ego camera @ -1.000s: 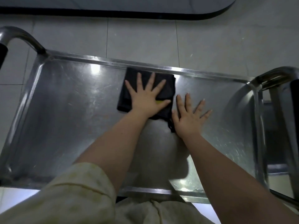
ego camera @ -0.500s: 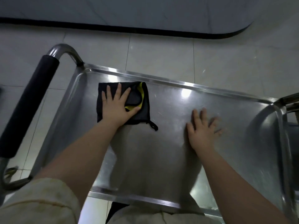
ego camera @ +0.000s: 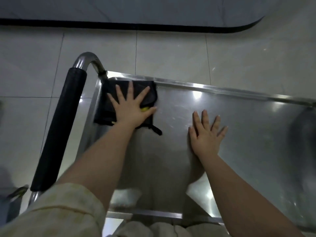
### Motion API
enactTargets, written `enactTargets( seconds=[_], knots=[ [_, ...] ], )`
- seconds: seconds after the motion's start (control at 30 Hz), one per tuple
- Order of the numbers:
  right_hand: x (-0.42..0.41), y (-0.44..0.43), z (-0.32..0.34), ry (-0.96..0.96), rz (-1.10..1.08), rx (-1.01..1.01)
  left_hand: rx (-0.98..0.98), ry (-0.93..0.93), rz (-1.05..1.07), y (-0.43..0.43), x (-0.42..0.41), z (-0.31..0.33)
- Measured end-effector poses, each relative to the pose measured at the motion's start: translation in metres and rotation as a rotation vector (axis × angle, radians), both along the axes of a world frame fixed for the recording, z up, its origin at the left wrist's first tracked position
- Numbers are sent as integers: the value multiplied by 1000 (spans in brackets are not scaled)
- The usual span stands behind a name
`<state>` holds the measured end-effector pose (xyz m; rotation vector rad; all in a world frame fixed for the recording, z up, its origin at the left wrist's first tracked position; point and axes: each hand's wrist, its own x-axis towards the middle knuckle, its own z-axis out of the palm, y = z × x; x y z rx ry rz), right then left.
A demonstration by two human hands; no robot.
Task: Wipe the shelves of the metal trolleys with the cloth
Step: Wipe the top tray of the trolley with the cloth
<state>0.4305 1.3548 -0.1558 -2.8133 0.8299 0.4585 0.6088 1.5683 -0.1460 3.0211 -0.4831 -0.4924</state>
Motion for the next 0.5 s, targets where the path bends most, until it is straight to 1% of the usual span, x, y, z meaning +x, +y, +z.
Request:
enactTargets(
  seconds=[0.1, 0.17, 0.27, 0.4, 0.43, 0.5],
  knots=[
    [1, 5, -1, -6, -8, -11, 95, -4, 37, 52, 32, 4],
    [1, 8, -1, 9, -11, -27, 112, -18, 19, 56, 30, 4],
    [3, 9, -2, 21, -16, -45, 37, -2, -51, 9, 3, -1],
    [3, 8, -4, 6, -35, -41, -51, 50, -246, -79, -64, 2],
    [2, 8, -4, 4, -40, -41, -67, 58, -253, -87, -74, 3],
    [1, 8, -3, 5, -40, -41, -94, 36, -260, -75, -78, 2]
  ],
)
